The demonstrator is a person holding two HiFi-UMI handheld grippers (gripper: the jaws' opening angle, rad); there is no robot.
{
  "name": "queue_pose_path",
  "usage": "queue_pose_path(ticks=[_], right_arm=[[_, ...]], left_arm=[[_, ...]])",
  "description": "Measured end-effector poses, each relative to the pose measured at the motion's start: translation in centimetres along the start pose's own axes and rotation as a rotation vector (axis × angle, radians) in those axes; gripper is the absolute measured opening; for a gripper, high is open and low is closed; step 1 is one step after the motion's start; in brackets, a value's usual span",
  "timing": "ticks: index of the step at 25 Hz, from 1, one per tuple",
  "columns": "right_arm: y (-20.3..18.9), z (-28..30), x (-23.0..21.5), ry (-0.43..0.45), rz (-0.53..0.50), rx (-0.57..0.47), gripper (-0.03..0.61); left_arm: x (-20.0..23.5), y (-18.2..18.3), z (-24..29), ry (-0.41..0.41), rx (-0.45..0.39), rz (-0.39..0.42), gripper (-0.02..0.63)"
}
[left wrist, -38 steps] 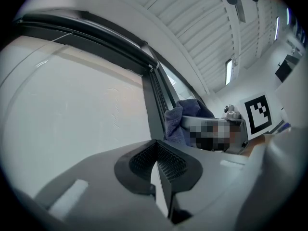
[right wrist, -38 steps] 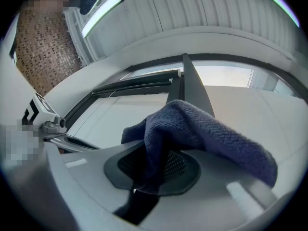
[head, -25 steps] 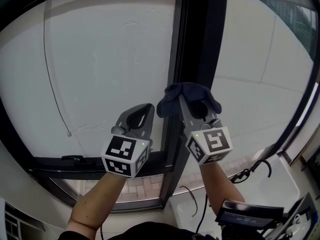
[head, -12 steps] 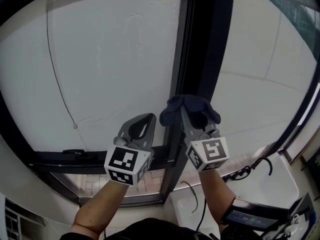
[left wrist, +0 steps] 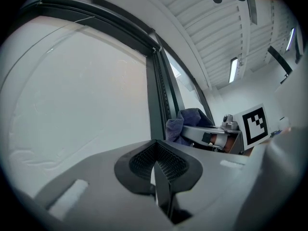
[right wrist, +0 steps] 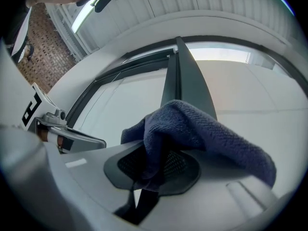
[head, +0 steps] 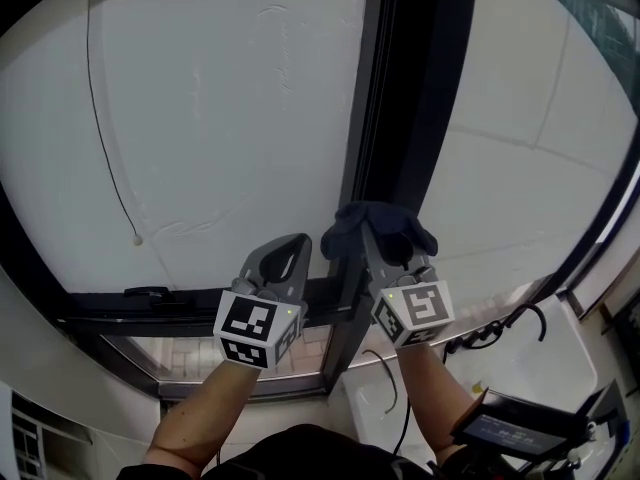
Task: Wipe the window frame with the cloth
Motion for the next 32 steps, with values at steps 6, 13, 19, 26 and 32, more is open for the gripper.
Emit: queue_pose_path(ticks=[6, 13, 19, 26, 32], right_arm=[[-2.3, -1.6, 0.8, -0.019, 0.024, 0.069, 0.071], [-5.7, -3.7, 1.5, -0.03, 0.075, 0.111, 0.071], [-9.4, -5.1, 2.5, -0.02, 0.081, 0.195, 0.072], [-12.1, -7.1, 3.1, -0.027, 0.102, 0.27, 0.072], [-15.0, -9.2, 3.7, -0.03, 0.123, 0.365, 0.072]], left_arm=[[0.1, -2.7, -1.3, 0.031, 0.039, -0.011, -0.006], [0.3, -6.2, -2.7, 0.054, 0.064, -0.056, -0.006], [0.8, -10.2, -4.2, 0.067, 0.151, -0.062, -0.006], [0.1, -13.1, -5.8, 0.042, 0.2, -0.062, -0.006], [-0.6, -14.5, -7.0, 0.038, 0.247, -0.067, -0.006]])
Point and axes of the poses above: the fingertips, and each gripper's own axes: z forward along the fingers, x to its left, y out of its top, the point moved 5 cm from there along -z, backward along the fingers, and after that the axes turned 13 degrees about -x, right-handed, at the moved point
